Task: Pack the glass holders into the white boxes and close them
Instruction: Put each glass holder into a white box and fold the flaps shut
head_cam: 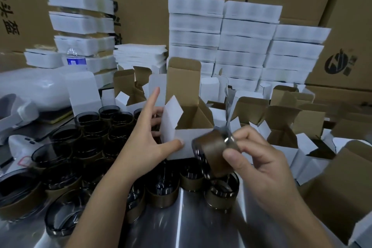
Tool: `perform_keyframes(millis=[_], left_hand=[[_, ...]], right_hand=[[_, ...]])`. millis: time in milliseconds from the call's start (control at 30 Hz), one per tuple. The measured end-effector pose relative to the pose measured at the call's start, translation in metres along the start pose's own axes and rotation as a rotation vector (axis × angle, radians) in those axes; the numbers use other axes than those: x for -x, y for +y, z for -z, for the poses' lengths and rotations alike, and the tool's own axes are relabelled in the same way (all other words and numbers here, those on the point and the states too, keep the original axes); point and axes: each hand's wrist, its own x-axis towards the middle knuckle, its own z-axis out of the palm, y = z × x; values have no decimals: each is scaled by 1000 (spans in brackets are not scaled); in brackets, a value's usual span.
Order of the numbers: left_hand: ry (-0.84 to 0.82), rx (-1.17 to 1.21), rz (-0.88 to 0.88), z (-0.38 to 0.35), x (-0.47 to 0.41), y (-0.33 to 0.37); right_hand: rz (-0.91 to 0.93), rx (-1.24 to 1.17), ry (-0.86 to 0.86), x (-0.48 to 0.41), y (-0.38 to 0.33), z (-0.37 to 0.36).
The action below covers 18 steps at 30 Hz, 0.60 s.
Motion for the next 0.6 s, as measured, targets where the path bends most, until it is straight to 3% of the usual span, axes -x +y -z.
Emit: perform_keyframes(millis=[200, 367, 600], left_hand=[[-139, -165, -25, -4, 4, 3], [-205, -186, -95, -5, 6, 4], [-179, -174, -129, -5, 8, 9]], right_hand=[[42, 45, 107, 0, -1, -4], [179, 79, 165, 1, 1, -12], [332, 406, 444, -4, 15, -9]])
